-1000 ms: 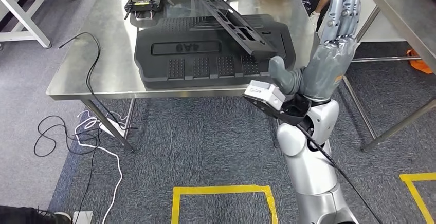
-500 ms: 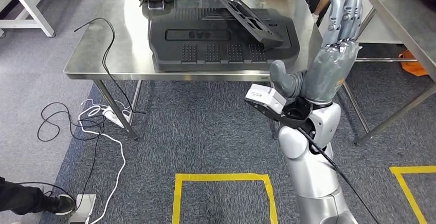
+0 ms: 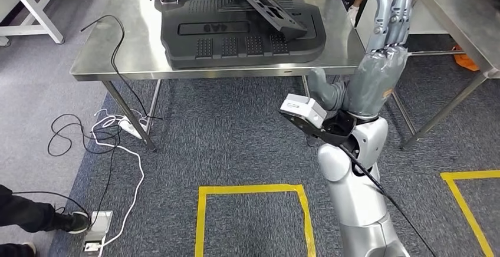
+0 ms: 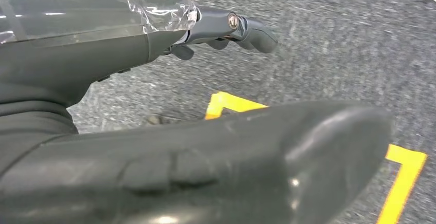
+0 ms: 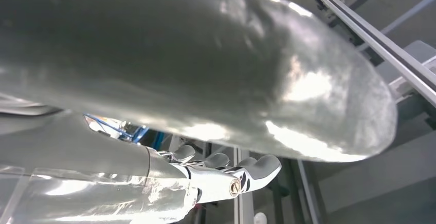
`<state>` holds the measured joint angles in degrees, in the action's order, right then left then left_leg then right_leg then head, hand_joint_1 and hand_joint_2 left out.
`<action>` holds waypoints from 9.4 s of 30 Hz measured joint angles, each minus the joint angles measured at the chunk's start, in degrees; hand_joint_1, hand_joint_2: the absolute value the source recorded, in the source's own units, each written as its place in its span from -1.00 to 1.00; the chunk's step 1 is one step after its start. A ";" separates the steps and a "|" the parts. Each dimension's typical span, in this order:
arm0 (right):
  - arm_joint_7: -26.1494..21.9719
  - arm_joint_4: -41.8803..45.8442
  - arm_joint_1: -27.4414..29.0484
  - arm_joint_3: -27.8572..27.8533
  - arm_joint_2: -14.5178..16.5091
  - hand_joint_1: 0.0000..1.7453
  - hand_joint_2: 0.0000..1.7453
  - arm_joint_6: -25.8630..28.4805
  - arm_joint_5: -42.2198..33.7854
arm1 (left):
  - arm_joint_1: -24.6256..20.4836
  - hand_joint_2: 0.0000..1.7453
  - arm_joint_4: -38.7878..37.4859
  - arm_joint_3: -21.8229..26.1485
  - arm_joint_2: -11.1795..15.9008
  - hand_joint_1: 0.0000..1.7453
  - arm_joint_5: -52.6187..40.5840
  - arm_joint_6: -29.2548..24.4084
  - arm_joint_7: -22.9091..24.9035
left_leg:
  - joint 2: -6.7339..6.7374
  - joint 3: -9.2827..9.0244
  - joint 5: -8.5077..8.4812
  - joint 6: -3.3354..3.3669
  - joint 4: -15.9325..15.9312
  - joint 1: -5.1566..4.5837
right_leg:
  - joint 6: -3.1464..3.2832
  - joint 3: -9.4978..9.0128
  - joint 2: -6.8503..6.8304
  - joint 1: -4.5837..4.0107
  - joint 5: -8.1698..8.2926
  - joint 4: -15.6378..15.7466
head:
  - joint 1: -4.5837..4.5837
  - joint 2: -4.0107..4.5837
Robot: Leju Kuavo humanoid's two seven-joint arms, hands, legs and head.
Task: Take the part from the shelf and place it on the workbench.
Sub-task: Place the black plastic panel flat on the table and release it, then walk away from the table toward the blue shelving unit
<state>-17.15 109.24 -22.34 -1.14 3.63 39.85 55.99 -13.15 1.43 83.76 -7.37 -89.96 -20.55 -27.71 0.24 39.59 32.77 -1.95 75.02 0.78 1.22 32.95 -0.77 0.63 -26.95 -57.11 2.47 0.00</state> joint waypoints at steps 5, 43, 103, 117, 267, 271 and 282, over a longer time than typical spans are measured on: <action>0.28 0.08 0.05 0.01 -0.02 -1.00 -1.00 0.00 0.22 | -0.11 -1.00 0.00 0.00 0.00 -1.00 -0.01 0.00 0.00 | -0.28 -11.55 -1.31 0.54 -16.08 0.16 | -1.45 3.07 0.02 0.08 1.44 -2.29 | -0.13 0.00; 4.32 0.85 0.41 0.72 -1.16 -1.00 -1.00 0.00 1.03 | 0.19 -1.00 0.01 0.01 -0.02 -1.00 0.00 0.08 -0.39 | 0.40 -7.56 -4.83 4.05 -16.89 -0.33 | -3.27 6.31 0.48 0.18 -8.02 -14.12 | 0.71 0.00; 8.85 2.78 1.30 3.68 -3.80 -1.00 1.00 0.00 1.93 | 0.44 -1.00 0.01 0.00 0.01 -1.00 0.00 0.09 -0.79 | -0.19 -5.55 -6.37 3.56 -16.60 -0.20 | -3.09 2.09 -0.37 0.32 -7.43 -9.46 | 0.91 0.00; 9.07 2.79 1.27 4.25 -4.32 -1.00 1.00 0.00 2.13 | 0.49 -1.00 0.01 0.00 0.02 -1.00 -0.01 0.09 -0.76 | -3.29 -2.96 -4.10 1.11 -12.00 -0.30 | -0.89 -0.66 1.32 0.74 -1.31 -1.07 | 0.69 0.00; 9.32 2.73 1.98 5.78 -5.65 -1.00 1.00 -0.03 1.04 | 1.36 -1.00 -0.01 0.07 -0.52 -1.00 -0.01 -1.70 -0.74 | -5.73 -4.19 -5.87 3.12 -15.30 -0.94 | -2.67 0.47 4.64 0.76 -2.11 -2.94 | 0.02 0.00; 9.39 2.73 1.70 5.78 -5.63 -1.00 1.00 -0.04 1.07 | 1.51 -1.00 -0.01 0.05 -0.52 -1.00 -0.01 -1.70 -0.74 | -4.49 -3.26 -4.68 1.82 -13.41 -0.82 | -1.22 -0.07 2.51 0.61 -1.76 -2.14 | -0.33 0.00; 9.35 2.73 1.58 5.79 -5.62 -1.00 1.00 -0.04 0.99 | 1.54 -1.00 -0.01 0.07 -0.54 -1.00 0.00 -1.70 -0.72 | 1.94 -4.07 -5.90 2.00 -15.40 -1.19 | -1.46 -1.61 -3.91 0.01 -3.09 -1.82 | -0.77 0.00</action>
<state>-7.80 111.97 -20.76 4.66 -1.99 39.80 56.98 -11.61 1.42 83.82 -7.90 -89.96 -22.25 -28.44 2.18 35.52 26.86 0.05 59.62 -0.41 -0.24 31.35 -4.69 0.65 -30.04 -58.93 1.70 0.00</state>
